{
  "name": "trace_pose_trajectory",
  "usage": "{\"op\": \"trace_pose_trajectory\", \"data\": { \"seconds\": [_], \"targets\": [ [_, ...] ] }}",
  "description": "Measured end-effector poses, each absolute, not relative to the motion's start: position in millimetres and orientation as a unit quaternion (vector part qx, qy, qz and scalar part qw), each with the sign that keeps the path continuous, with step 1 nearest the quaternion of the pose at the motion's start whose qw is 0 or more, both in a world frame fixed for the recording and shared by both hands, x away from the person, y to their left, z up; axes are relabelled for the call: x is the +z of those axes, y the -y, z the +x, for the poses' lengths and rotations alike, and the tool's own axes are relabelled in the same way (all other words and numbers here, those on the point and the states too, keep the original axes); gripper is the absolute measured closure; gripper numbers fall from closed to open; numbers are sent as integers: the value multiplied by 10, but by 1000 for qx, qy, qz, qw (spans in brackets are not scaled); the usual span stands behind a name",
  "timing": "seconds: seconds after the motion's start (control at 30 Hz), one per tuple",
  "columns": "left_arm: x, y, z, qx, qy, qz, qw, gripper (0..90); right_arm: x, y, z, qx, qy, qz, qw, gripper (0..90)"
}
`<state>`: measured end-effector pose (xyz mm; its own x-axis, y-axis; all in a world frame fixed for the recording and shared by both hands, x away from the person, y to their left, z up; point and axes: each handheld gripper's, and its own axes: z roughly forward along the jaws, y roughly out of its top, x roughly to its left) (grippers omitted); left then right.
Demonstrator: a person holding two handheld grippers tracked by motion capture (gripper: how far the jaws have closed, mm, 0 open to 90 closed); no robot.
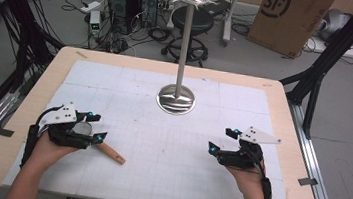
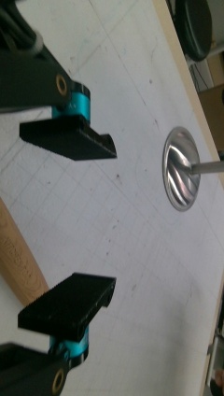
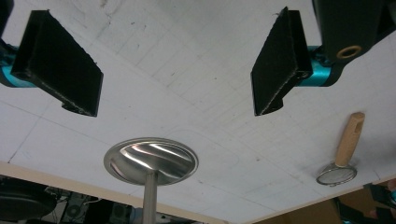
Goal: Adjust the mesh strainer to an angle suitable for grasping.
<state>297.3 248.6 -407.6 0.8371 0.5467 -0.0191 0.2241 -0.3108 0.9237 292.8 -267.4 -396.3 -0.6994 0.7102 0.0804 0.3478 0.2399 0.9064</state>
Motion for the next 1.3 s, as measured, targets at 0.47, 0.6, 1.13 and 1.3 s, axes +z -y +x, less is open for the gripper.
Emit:
{"op": "trace_pose_trajectory", "data": {
  "seconds": [0.47,0.6,1.13,1.3],
  "targets": [
    [-4169,-2304,2930,83,-216,855,464,702,-4006,2602,2969,499,-776,344,175,160],
    [-4184,-2282,2921,67,-209,864,453,780,-4012,2597,2967,498,-778,340,176,160],
    [-4231,-2109,2821,65,-130,906,398,896,-4035,2572,2977,495,-780,343,170,160],
    [-4290,-2060,2834,45,-127,916,377,896,-4043,2556,2977,492,-783,341,170,160]
  ]
}}
